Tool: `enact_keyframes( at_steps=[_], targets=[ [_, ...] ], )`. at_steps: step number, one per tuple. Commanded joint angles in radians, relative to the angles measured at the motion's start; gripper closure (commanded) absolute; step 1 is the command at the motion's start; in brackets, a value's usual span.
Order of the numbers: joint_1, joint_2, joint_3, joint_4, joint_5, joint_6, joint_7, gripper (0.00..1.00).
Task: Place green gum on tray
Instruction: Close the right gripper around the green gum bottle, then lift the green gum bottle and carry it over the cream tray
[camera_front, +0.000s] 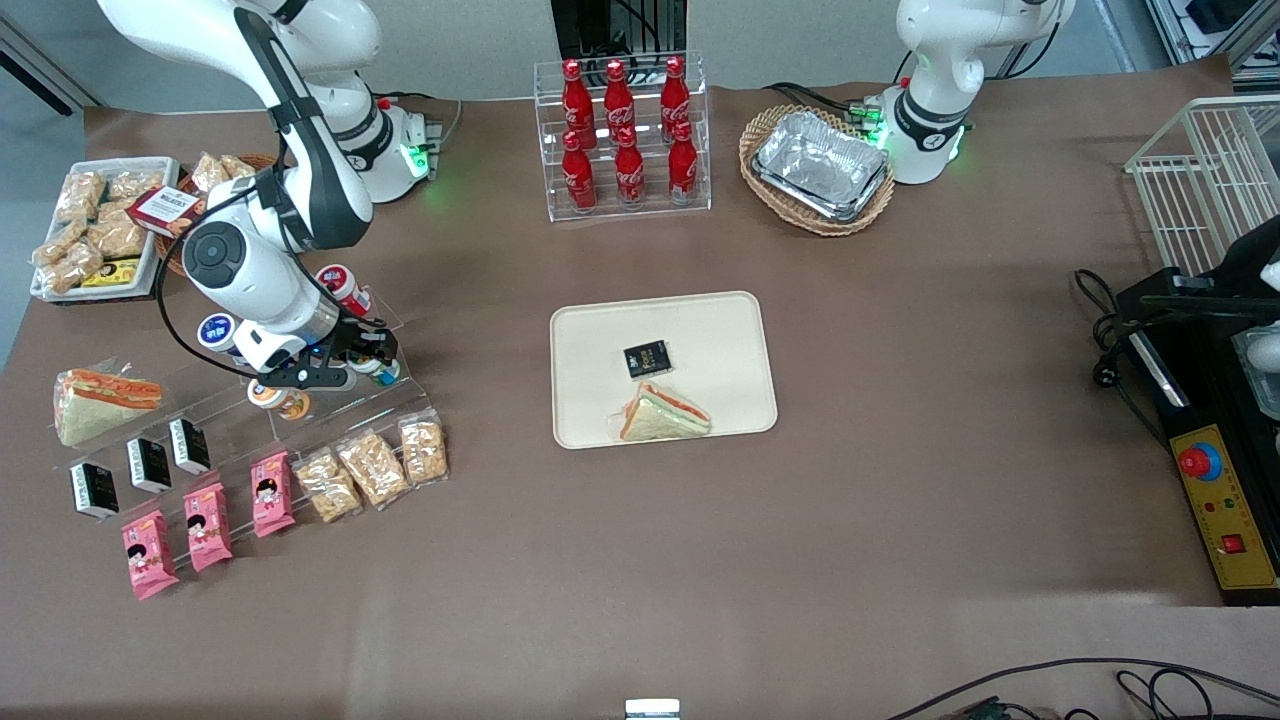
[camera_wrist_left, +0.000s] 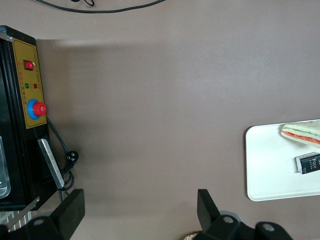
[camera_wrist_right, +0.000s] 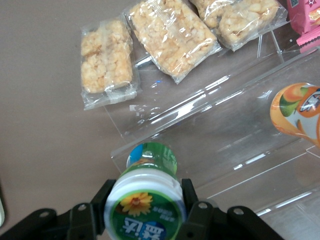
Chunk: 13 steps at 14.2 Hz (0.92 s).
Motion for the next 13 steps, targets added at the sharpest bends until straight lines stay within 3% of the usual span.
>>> enact_keyframes(
  at_steps=[1,8,13],
  targets=[
    [0.0,-0.054,-0.002,0.004,0.007,-0.014,-0.022,0.51],
    [-0.052,-0.066,-0.023,0.363,0.002,-0.422,-0.116,0.52],
    [-0.04,-0.061,-0.017,0.569,0.011,-0.618,-0.098,0.55]
  ],
)
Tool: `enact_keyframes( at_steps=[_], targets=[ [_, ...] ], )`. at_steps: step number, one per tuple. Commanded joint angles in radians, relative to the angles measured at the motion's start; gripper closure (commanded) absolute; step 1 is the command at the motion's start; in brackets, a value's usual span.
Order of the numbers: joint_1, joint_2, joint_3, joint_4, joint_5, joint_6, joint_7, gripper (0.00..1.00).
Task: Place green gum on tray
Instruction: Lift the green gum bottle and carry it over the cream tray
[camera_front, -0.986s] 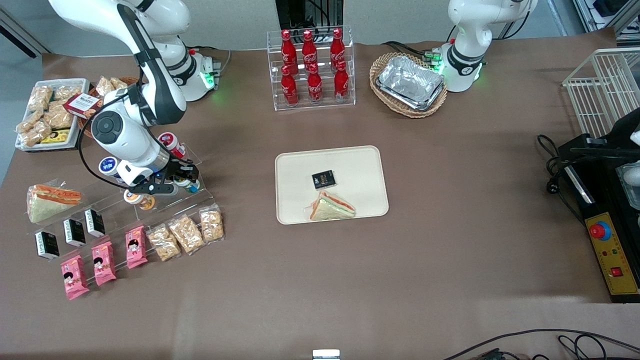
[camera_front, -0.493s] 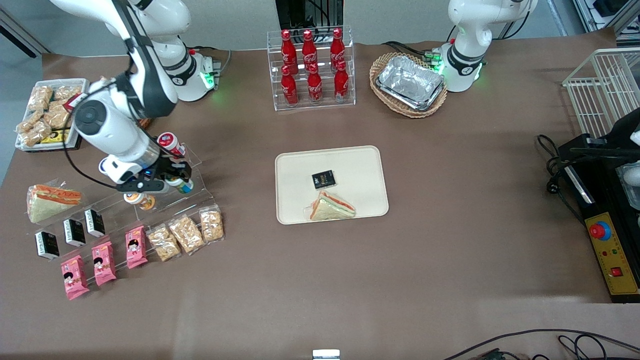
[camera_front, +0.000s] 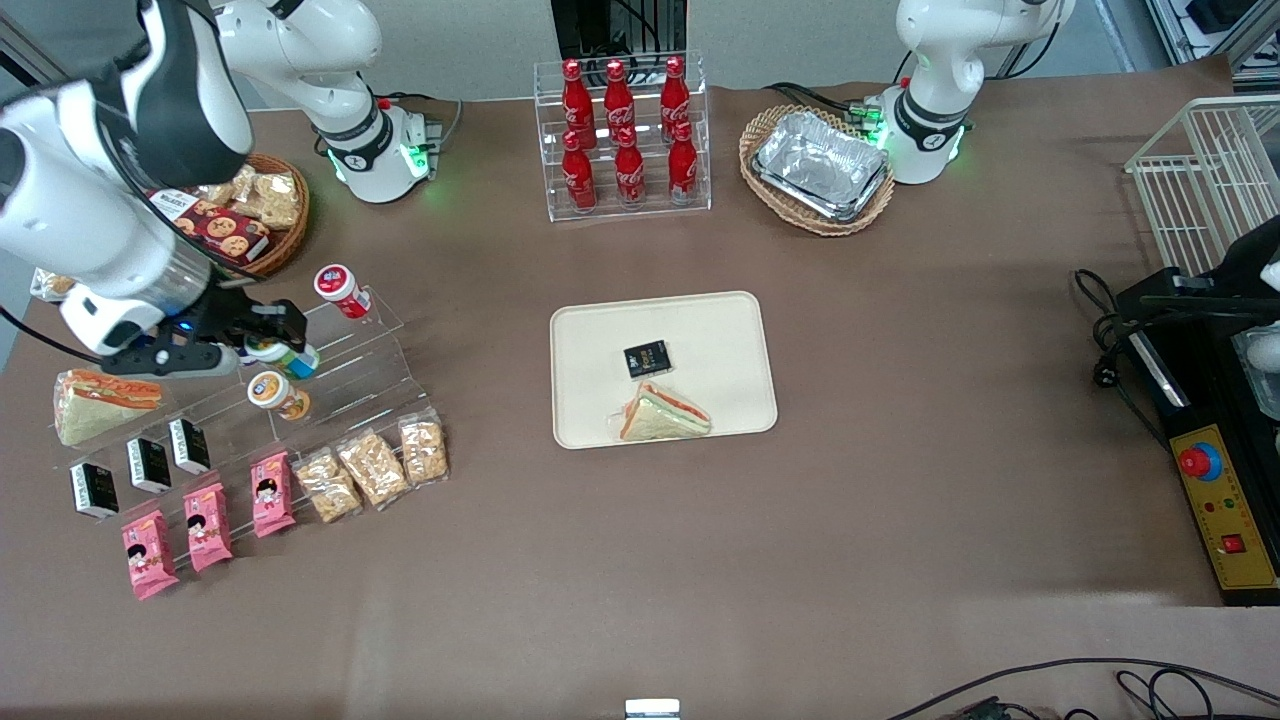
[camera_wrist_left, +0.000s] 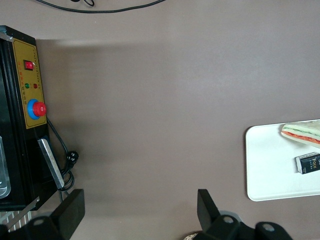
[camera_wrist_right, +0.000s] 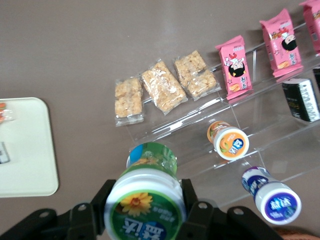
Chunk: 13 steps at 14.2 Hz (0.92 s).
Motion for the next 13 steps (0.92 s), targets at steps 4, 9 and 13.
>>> enact_keyframes(
  at_steps=[4,9,13],
  targets=[
    [0.055,0.027,0.094,0.178,0.02,-0.172,0.19,0.57],
    [0.173,0.061,0.181,0.161,0.027,-0.151,0.459,0.57],
    [0.29,0.07,0.181,-0.033,0.044,0.097,0.556,0.56]
  ],
)
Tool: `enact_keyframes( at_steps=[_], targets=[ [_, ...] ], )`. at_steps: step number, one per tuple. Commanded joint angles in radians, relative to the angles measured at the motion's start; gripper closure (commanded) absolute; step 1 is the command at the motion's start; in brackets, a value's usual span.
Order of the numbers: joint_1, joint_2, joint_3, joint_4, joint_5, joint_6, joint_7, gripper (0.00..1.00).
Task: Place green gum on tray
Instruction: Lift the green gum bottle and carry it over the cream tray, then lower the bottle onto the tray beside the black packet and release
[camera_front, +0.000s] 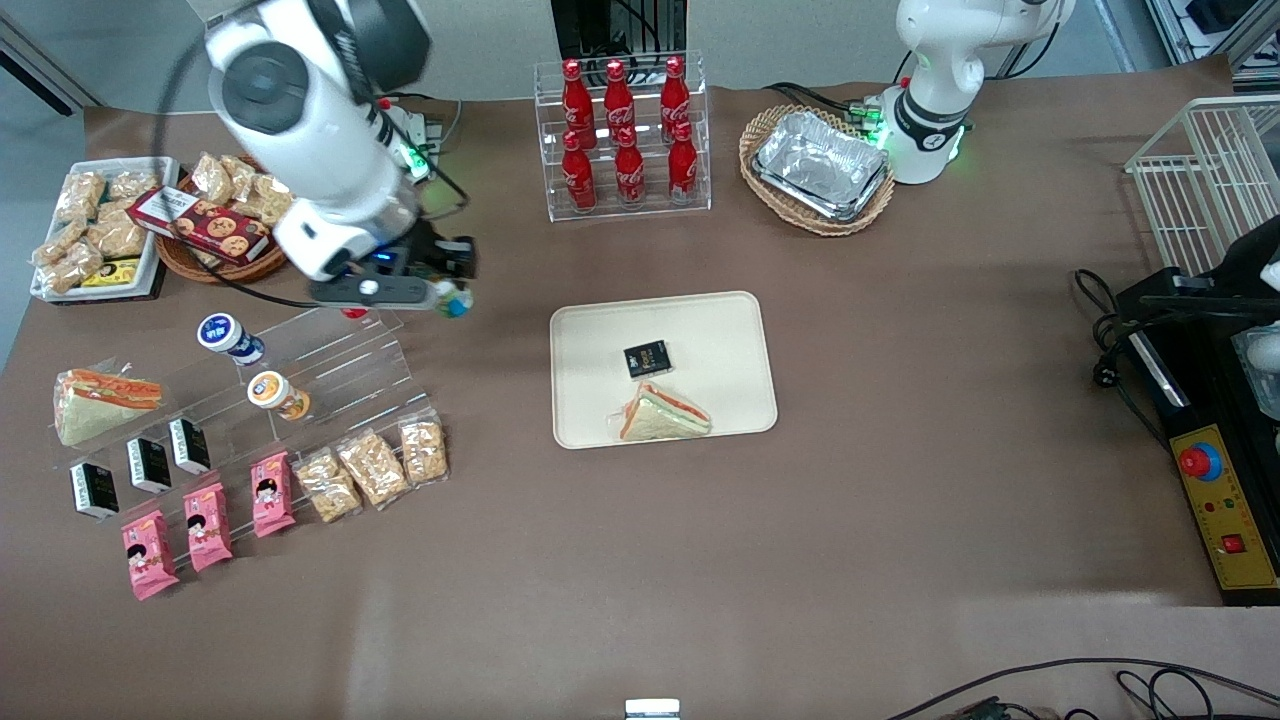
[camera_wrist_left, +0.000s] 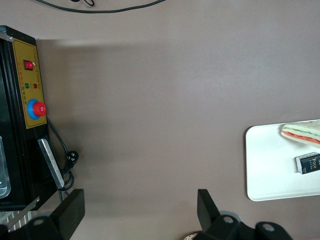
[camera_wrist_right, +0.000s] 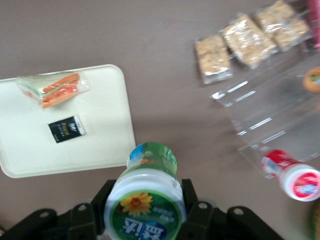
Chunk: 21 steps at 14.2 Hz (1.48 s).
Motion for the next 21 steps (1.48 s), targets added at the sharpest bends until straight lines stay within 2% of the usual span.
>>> enact_keyframes(
  at_steps=[1,4,9,11,13,15,19,20,21],
  targets=[
    [0.085,0.012,-0.005,-0.193,0.024,0.256,0.089,0.55],
    [0.15,0.07,-0.005,-0.33,0.012,0.504,0.151,0.55],
    [0.193,0.28,-0.007,-0.342,-0.043,0.721,0.178,0.55],
    [0.21,0.349,-0.007,-0.339,-0.115,0.79,0.25,0.55],
    [0.233,0.394,-0.007,-0.335,-0.193,0.823,0.336,0.54],
    [0.243,0.417,-0.007,-0.332,-0.242,0.826,0.37,0.52],
    [0.273,0.42,-0.007,-0.324,-0.244,0.826,0.381,0.49],
    [0.273,0.423,-0.007,-0.315,-0.244,0.824,0.382,0.3],
    [0.273,0.431,-0.008,-0.31,-0.244,0.823,0.384,0.06]
  ],
)
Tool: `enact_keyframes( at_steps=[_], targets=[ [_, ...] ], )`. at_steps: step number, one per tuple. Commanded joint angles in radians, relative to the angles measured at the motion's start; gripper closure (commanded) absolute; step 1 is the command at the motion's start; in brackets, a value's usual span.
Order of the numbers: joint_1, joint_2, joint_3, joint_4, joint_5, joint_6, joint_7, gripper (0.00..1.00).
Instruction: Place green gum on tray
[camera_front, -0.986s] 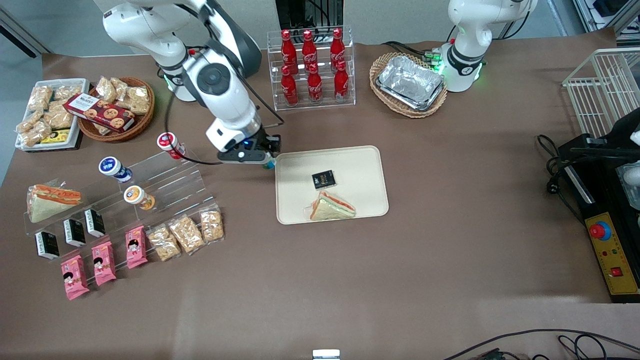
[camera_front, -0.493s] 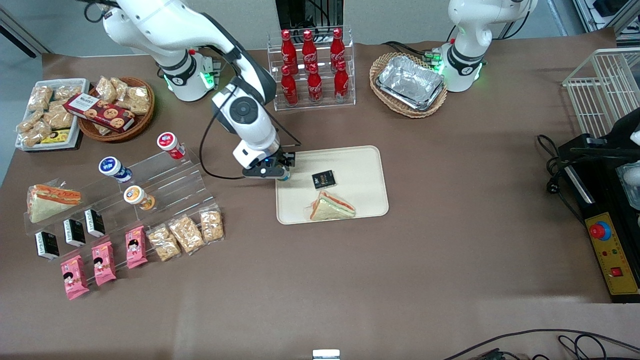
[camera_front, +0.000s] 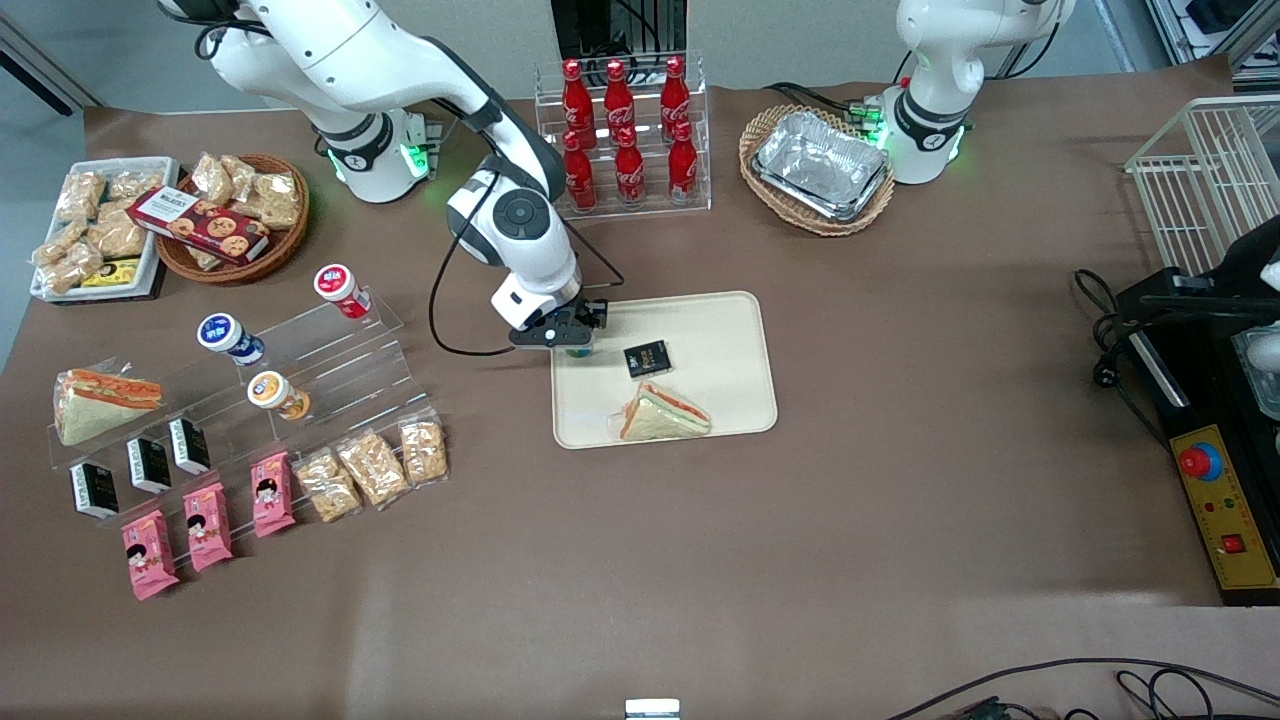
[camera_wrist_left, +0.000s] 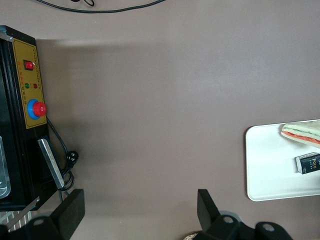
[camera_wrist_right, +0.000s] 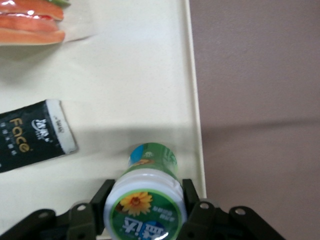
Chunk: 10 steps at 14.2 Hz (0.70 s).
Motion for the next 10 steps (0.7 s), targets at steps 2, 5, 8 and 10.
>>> enact_keyframes(
  at_steps=[2,5,8,10],
  targets=[
    [0.013,0.035,-0.005,0.043,-0.03,0.004,0.035,0.0],
    [0.008,0.029,-0.007,0.043,-0.03,0.0,0.031,0.0],
    [-0.004,-0.042,-0.013,0.046,-0.03,-0.051,0.025,0.0],
    [-0.015,-0.11,-0.046,0.09,-0.03,-0.186,0.003,0.0]
  ],
)
